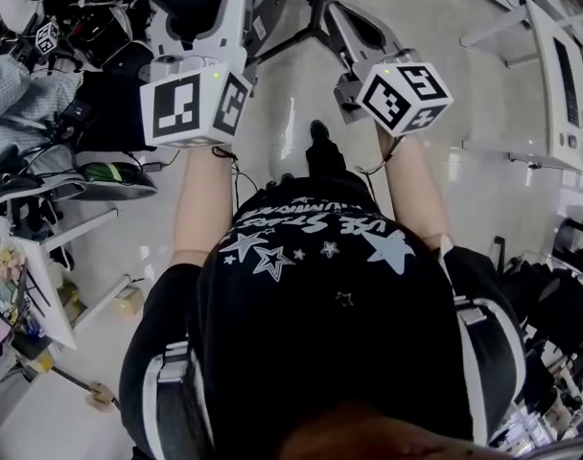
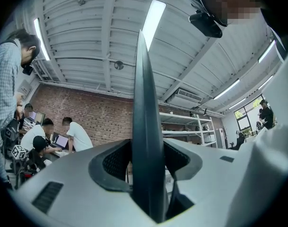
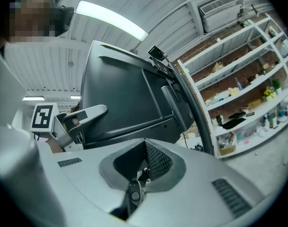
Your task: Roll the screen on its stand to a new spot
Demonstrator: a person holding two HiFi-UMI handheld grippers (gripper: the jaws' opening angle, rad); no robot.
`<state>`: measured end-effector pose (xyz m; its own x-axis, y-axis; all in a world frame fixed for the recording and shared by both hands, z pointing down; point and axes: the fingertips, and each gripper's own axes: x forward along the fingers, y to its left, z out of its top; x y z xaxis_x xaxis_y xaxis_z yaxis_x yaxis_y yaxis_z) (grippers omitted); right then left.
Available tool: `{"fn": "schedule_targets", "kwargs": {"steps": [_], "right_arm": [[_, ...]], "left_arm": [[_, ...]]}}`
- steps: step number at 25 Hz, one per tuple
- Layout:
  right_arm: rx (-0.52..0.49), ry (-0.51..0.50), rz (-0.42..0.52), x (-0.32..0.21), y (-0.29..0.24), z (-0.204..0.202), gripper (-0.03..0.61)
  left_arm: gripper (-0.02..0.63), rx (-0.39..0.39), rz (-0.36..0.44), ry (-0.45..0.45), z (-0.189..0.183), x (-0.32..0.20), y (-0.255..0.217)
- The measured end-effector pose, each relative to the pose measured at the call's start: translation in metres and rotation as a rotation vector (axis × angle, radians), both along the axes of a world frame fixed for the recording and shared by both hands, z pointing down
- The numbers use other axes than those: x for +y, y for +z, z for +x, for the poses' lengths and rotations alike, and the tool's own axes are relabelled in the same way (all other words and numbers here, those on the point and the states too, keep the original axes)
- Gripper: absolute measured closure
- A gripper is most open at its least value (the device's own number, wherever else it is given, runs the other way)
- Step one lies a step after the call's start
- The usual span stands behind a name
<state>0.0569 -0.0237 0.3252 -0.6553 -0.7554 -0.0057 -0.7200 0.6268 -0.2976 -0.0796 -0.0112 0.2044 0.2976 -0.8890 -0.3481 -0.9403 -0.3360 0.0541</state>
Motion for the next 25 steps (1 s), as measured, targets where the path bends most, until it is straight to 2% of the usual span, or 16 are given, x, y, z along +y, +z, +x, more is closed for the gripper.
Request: {"fn": "schedule_targets", "kwargs": {"steps": [6, 13, 25], "right_arm": [[0.004, 0.046, -0.006, 0.043, 0.005, 0.003, 0.572], [0.010, 0.092, -0.007, 0.081, 0.005, 0.031, 0.572], [0.003, 0.076, -0.004, 0.127, 0.001, 0.076, 0.572]], "left_arm": [[0.388, 0.005, 0.003, 0.019, -0.002, 0.034, 0.002], [0.388, -0.004, 0.011, 0.039, 0.009, 0.059, 0.000], [0.388, -0.004, 0.014, 0.025, 0.040, 0.108, 0.001]]}}
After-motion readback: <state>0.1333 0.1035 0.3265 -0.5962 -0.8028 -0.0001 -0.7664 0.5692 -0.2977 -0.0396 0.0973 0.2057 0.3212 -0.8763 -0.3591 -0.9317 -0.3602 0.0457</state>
